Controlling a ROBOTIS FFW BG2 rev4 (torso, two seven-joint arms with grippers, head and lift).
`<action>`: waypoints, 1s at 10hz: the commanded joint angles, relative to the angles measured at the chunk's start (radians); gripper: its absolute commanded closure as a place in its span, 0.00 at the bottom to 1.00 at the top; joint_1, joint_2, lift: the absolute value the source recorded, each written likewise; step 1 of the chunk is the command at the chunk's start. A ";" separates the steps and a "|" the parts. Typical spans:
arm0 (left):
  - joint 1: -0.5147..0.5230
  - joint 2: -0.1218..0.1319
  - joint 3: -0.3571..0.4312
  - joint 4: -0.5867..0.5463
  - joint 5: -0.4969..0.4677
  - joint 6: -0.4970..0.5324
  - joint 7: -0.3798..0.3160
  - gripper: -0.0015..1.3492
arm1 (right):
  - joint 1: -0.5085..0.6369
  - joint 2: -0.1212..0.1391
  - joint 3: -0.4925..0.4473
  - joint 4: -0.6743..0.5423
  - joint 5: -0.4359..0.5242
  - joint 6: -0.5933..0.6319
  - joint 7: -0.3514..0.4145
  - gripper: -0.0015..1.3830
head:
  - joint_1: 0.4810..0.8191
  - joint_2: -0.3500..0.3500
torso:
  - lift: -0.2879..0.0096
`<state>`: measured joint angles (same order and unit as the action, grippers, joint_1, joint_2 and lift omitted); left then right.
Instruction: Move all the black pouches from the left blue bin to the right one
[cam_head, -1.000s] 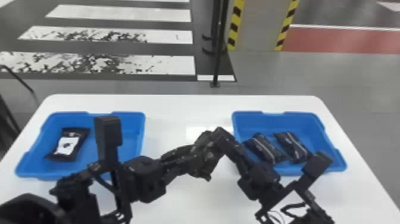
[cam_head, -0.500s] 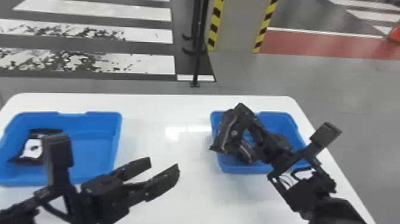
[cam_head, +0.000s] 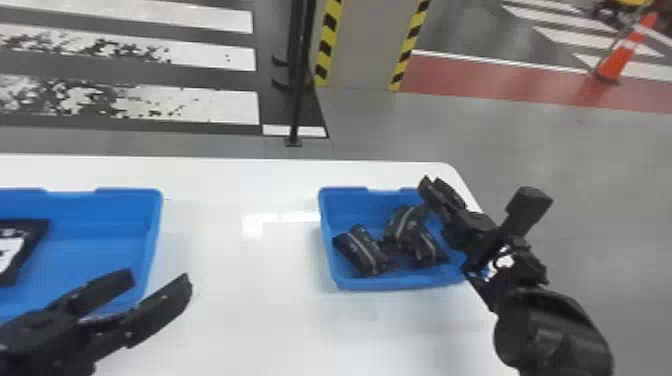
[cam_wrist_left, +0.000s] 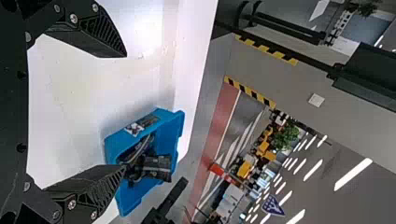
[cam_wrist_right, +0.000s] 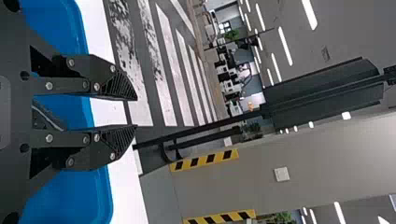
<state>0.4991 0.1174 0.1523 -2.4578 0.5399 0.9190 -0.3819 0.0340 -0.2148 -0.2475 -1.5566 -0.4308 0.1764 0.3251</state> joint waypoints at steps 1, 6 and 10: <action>-0.016 -0.002 0.053 0.000 -0.049 0.018 0.003 0.15 | 0.076 0.018 -0.018 -0.082 0.072 -0.068 -0.004 0.09 | 0.63 0.11 | 0.50; -0.180 0.033 0.217 0.135 -0.247 0.080 0.020 0.16 | 0.437 0.104 0.100 -0.445 0.132 -0.159 -0.035 0.09 | 0.63 0.40 | 0.50; -0.379 0.067 0.253 0.336 -0.404 0.139 0.057 0.16 | 0.599 0.104 0.243 -0.602 0.106 -0.179 -0.031 0.09 | 0.63 0.79 | 0.50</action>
<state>0.1461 0.1798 0.3971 -2.1528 0.1617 1.0443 -0.3256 0.6133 -0.1102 -0.0251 -2.1441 -0.3193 0.0024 0.2941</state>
